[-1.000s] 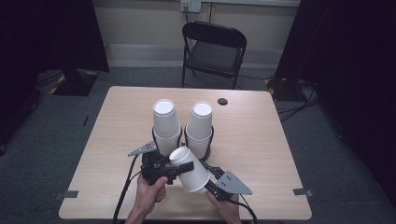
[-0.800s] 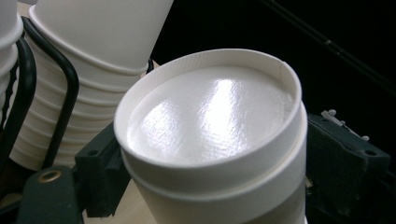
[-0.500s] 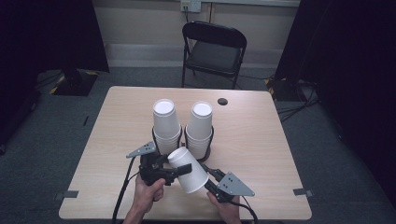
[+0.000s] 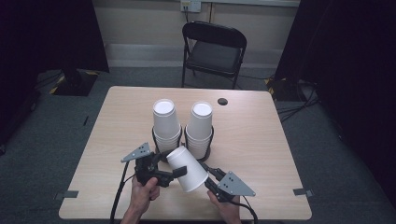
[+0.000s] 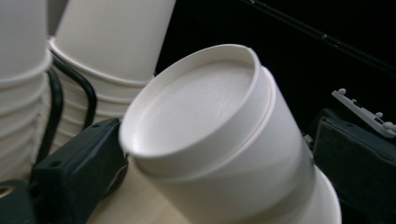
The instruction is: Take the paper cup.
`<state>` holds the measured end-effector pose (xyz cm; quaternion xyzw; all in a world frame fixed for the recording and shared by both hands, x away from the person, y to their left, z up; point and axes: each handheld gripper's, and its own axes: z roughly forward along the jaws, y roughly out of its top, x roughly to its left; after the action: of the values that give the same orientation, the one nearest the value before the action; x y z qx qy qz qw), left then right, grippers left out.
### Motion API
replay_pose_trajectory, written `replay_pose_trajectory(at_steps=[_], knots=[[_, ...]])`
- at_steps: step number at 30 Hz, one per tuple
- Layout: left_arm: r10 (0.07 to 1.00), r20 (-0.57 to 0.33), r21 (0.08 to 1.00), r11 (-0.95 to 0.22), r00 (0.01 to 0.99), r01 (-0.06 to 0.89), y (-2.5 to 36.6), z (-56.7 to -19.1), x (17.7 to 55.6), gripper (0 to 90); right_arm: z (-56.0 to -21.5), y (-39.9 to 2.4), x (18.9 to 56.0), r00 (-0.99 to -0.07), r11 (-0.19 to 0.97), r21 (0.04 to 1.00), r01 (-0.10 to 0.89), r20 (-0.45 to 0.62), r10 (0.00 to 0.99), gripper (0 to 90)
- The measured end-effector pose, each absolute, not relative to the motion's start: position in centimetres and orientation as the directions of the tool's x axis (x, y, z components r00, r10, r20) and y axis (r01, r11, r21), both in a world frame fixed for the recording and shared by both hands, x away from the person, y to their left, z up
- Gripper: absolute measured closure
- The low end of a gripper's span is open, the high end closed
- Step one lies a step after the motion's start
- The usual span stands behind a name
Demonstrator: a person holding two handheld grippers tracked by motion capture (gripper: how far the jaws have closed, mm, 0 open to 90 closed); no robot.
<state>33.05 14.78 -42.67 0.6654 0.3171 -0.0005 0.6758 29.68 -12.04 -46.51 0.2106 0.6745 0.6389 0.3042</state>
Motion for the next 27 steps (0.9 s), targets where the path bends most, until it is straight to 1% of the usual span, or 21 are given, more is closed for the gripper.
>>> replay_pose_trajectory(at_steps=[1,6,10,12,13,14,16,21,27], knots=[[0.425,-0.425,0.901,0.116,0.8,0.417,14.9,-42.7,33.0,0.0,-46.5,-12.1,29.8,-0.73,0.081,0.992,-0.098,-0.127,0.672,86.1],[0.443,-0.4,0.913,0.122,0.802,0.388,15.9,-43.0,32.9,0.0,-46.6,-12.2,29.7,-0.731,0.089,0.993,-0.082,-0.121,0.671,86.1],[0.479,-0.358,0.927,0.082,0.802,0.365,16.4,-43.0,32.7,0.4,-46.5,-12.4,29.6,-0.727,0.089,0.994,-0.07,-0.112,0.677,86.1],[0.508,-0.316,0.941,0.061,0.801,0.332,16.6,-43.0,32.6,4.1,-46.5,-12.6,29.6,-0.727,0.094,0.994,-0.052,-0.102,0.679,86.2],[0.516,-0.302,0.945,0.054,0.801,0.322,16.7,-43.0,32.5,7.8,-46.5,-12.7,29.7,-0.723,0.102,0.994,-0.042,-0.101,0.684,86.2],[0.526,-0.28,0.952,0.043,0.803,0.303,16.9,-43.0,32.4,16.5,-46.5,-12.9,29.7,-0.723,0.111,0.994,-0.021,-0.092,0.684,86.3],[0.529,-0.264,0.956,0.03,0.806,0.293,17.1,-42.9,32.3,16.3,-46.4,-12.9,29.7,-0.72,0.114,0.993,-0.015,-0.089,0.688,86.3],[0.583,-0.18,0.97,-0.03,0.793,0.242,17.4,-42.8,31.9,15.4,-46.2,-13.2,30.2,-0.726,0.165,0.983,0.078,-0.057,0.685,86.3],[0.591,-0.132,0.972,-0.081,0.796,0.222,17.3,-42.7,31.7,15.3,-46.0,-13.7,30.8,-0.735,0.21,0.962,0.174,-0.015,0.678,86.3]])
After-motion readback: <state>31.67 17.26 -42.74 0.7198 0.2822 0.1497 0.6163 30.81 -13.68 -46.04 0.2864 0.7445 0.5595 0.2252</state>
